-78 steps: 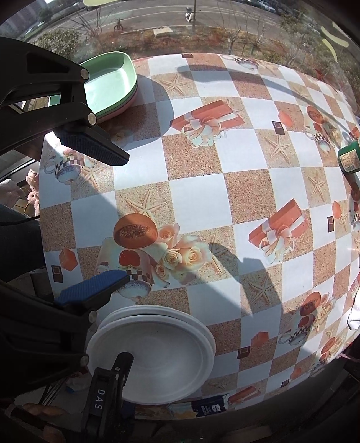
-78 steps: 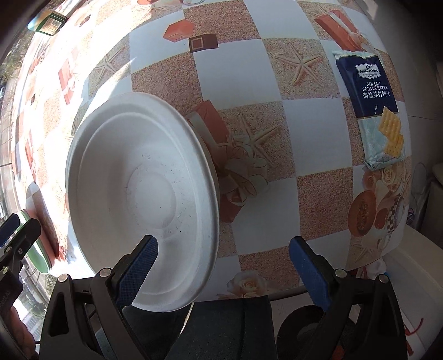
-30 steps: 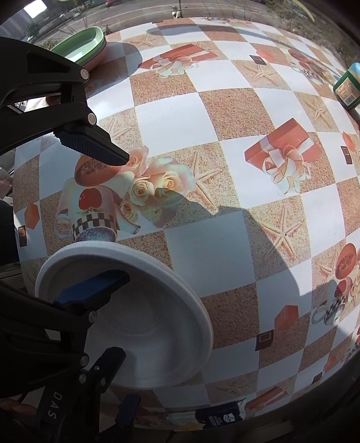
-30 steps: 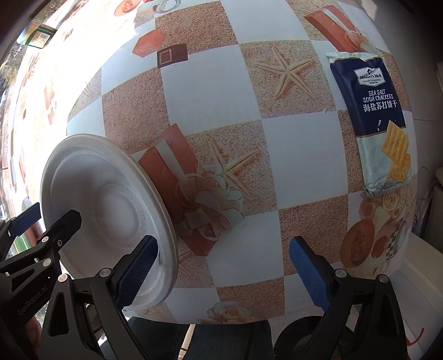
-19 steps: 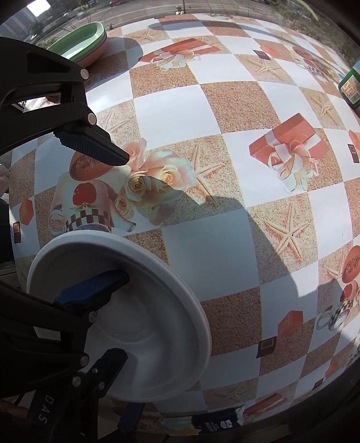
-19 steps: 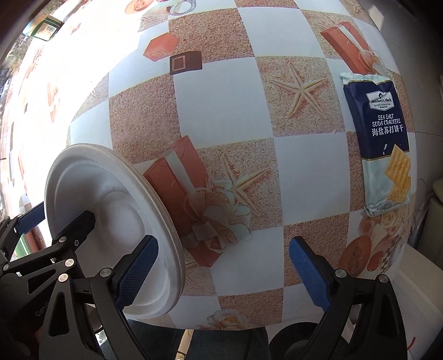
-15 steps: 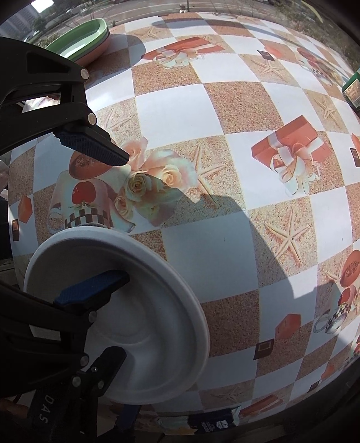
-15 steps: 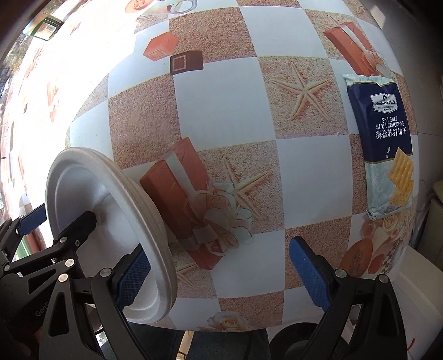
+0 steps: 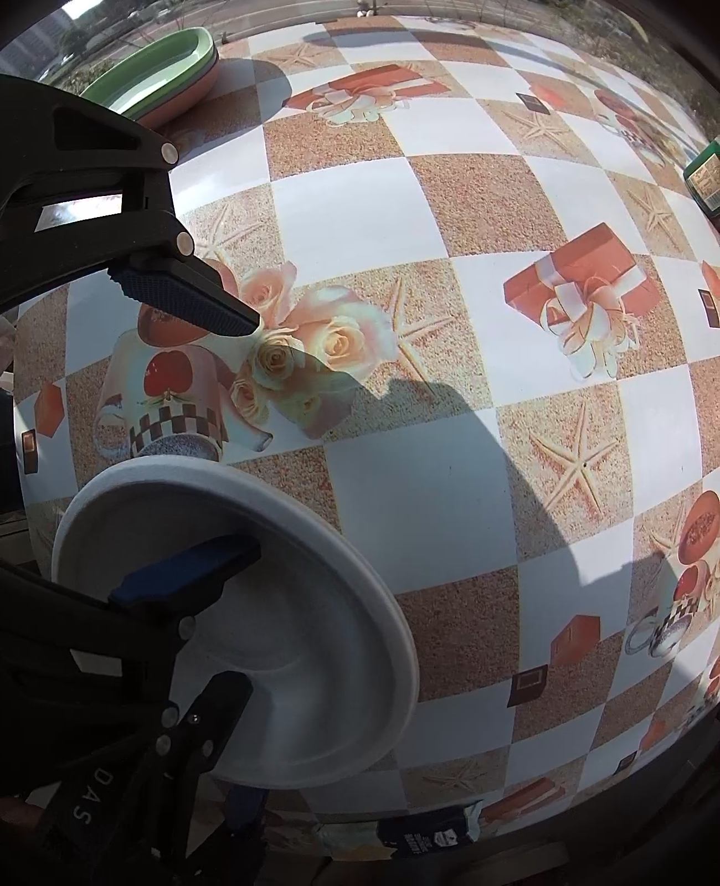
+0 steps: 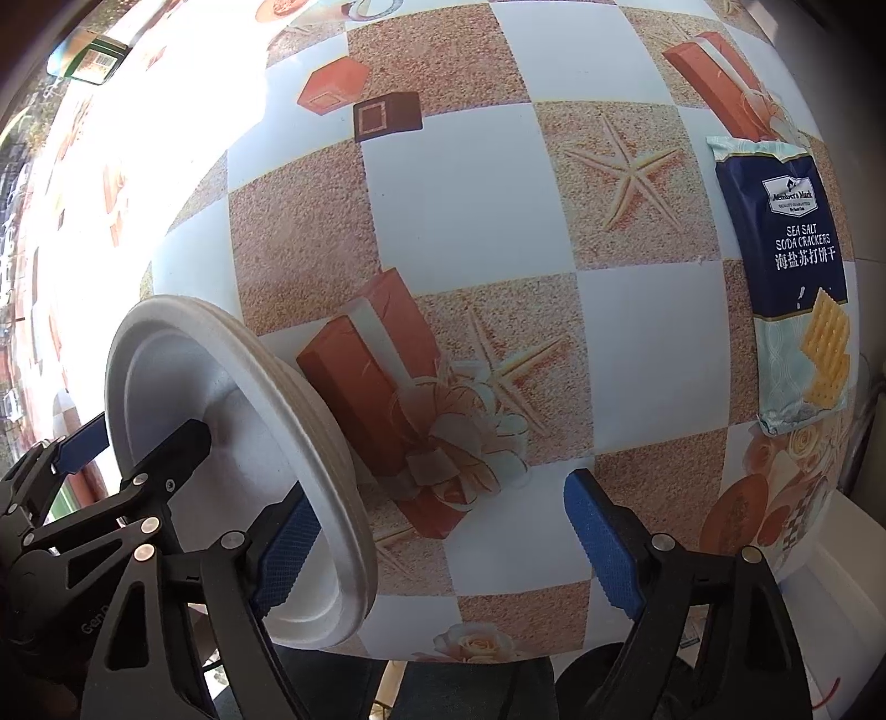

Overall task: Organize plates and bowls
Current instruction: 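Move the right tool to the rim of the stacked white bowls, then grasp the stacked bowls' rim with the right tool and lift them, then carry the bowl stack onto the green plate stack and open the right tool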

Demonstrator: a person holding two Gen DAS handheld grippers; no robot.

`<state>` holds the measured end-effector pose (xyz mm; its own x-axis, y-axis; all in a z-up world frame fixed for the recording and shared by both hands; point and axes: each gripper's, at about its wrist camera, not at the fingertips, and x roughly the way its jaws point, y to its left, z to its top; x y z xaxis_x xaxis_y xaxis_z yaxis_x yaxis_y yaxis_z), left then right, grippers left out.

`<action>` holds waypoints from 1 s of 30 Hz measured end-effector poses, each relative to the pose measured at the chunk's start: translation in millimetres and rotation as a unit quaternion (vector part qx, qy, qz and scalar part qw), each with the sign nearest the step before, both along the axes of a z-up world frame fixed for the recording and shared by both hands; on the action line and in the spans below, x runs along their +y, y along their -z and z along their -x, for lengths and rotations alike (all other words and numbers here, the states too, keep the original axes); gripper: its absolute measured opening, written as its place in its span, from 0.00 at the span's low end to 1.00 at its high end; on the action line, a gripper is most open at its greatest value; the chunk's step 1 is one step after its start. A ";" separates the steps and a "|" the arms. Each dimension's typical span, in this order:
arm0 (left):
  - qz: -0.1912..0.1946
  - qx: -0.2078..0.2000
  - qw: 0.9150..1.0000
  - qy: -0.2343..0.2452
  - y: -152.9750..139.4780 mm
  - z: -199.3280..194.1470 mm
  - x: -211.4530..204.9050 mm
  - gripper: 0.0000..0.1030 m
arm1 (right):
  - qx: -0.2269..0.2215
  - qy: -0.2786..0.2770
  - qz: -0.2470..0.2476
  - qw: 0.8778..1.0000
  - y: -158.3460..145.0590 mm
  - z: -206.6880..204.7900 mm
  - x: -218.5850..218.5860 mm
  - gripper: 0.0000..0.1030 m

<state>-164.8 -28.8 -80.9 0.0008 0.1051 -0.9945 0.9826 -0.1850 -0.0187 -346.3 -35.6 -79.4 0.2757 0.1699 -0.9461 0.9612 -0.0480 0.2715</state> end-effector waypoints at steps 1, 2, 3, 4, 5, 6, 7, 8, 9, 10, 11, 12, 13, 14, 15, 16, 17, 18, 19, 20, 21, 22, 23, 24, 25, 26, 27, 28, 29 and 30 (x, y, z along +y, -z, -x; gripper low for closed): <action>-0.004 0.006 1.000 0.001 0.1 0.1 0.2 0.67 | 0.000 -0.006 0.000 1.000 -4.1 -4.2 1.7 0.68; -0.009 0.012 1.000 0.002 0.7 0.0 -0.3 0.62 | -0.002 -0.010 0.003 1.000 -6.0 -7.3 1.6 0.65; -0.014 0.019 1.000 0.005 0.5 1.5 -0.3 0.55 | -0.007 -0.016 0.004 1.000 -7.3 -11.7 1.4 0.60; -0.017 0.025 1.000 0.009 0.4 2.9 0.1 0.51 | -0.011 -0.022 0.005 1.000 -8.4 -15.3 1.1 0.55; -0.019 0.031 0.999 0.014 0.2 4.8 0.9 0.41 | -0.015 -0.029 0.005 0.999 -9.3 -19.7 0.9 0.53; -0.022 0.038 0.999 0.021 0.1 7.2 2.2 0.31 | -0.019 -0.035 0.006 0.999 -10.7 -24.2 1.0 0.45; -0.022 0.037 0.999 0.021 -0.3 6.9 2.9 0.31 | -0.025 -0.041 0.004 0.999 -11.5 -28.5 0.9 0.36; -0.025 0.038 0.999 0.020 0.2 5.2 3.4 0.31 | -0.035 -0.046 0.001 0.998 -11.7 -33.2 1.0 0.32; -0.025 0.039 0.999 0.023 0.1 4.2 4.7 0.31 | -0.032 -0.046 -0.001 0.998 -12.3 -36.0 1.0 0.31; -0.026 0.038 0.999 0.027 0.0 2.5 6.9 0.31 | -0.026 -0.045 0.001 0.999 -13.4 -37.9 0.8 0.31; -0.026 0.036 0.999 0.029 -0.7 0.3 9.4 0.31 | -0.029 -0.044 -0.003 0.999 -12.6 -39.7 1.1 0.31; -0.024 0.035 0.999 0.028 -2.4 -2.8 12.4 0.31 | -0.029 -0.045 -0.006 0.999 -13.1 -41.1 0.6 0.31; -0.023 0.035 0.999 0.024 -4.1 -7.6 17.1 0.31 | -0.027 -0.048 -0.006 0.998 -14.2 -43.4 1.0 0.31; -0.022 0.035 0.999 0.018 -6.5 -13.8 19.2 0.31 | -0.024 -0.054 -0.006 0.998 -15.7 -48.5 2.0 0.31; -0.020 0.035 0.999 0.013 -7.4 -20.3 21.1 0.31 | -0.022 -0.060 -0.005 0.998 -17.3 -52.8 2.9 0.31; -0.019 0.035 0.999 0.007 -6.6 -28.5 23.4 0.31 | -0.022 -0.064 -0.005 0.998 -19.4 -61.2 8.0 0.31; -0.018 0.035 0.999 0.000 -7.5 -35.6 25.1 0.31 | -0.022 -0.067 -0.006 0.998 -21.3 -68.1 10.4 0.31; -0.016 0.035 0.999 -0.006 -8.8 -43.2 27.4 0.31 | -0.022 -0.071 -0.005 0.997 -23.4 -74.1 10.7 0.31; -0.015 0.035 0.999 -0.011 -9.7 -49.2 28.9 0.31 | -0.021 -0.076 -0.004 0.997 -25.4 -80.0 11.0 0.31; -0.014 0.036 0.999 -0.016 -10.1 -60.6 31.0 0.31 | -0.021 -0.084 -0.002 0.996 -25.2 -88.3 5.8 0.31; -0.012 0.036 0.999 -0.021 -10.8 -67.0 32.9 0.31 | -0.020 -0.091 0.000 0.996 -27.8 -95.7 5.7 0.31; -0.011 0.037 0.999 -0.027 -11.4 -73.9 35.0 0.31 | -0.020 -0.097 0.002 0.995 -30.0 -102.6 4.9 0.31; -0.009 0.038 0.999 -0.032 -12.7 -79.9 37.3 0.31 | -0.019 -0.104 0.004 0.994 -32.0 -109.3 4.1 0.31; -0.008 0.038 0.999 -0.037 -13.7 -86.3 39.5 0.31 | -0.018 -0.109 0.006 0.994 -33.5 -119.1 3.1 0.31; -0.006 0.039 0.998 -0.041 -14.6 -92.2 41.7 0.31 | -0.018 -0.114 0.007 0.993 -35.4 -124.8 3.4 0.31; -0.005 0.039 0.998 -0.046 -15.5 -99.1 44.2 0.31 | -0.017 -0.119 0.009 0.993 -37.4 -132.0 3.2 0.31; -0.003 0.039 0.998 -0.050 -16.2 -105.5 46.4 0.31 | -0.016 -0.123 0.011 0.992 -39.4 -137.8 3.5 0.31; -0.001 0.039 0.998 -0.055 -17.1 -111.2 48.5 0.31 | -0.015 -0.128 0.012 0.992 -41.2 -143.9 4.3 0.31; 0.001 0.040 0.997 -0.061 -18.1 -118.3 50.9 0.31 | -0.015 -0.132 0.014 0.991 -43.2 -149.5 4.9 0.31; 0.003 0.040 0.997 -0.066 -19.2 -123.8 53.4 0.31 | -0.014 -0.137 0.015 0.990 -44.8 -156.1 6.4 0.31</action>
<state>-41.1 24.6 -61.7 -0.0911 0.0921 -0.9916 0.9939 -0.0541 -0.0964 -190.2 -29.3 -34.6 0.2497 0.2133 -0.9445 0.9290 0.2222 0.2958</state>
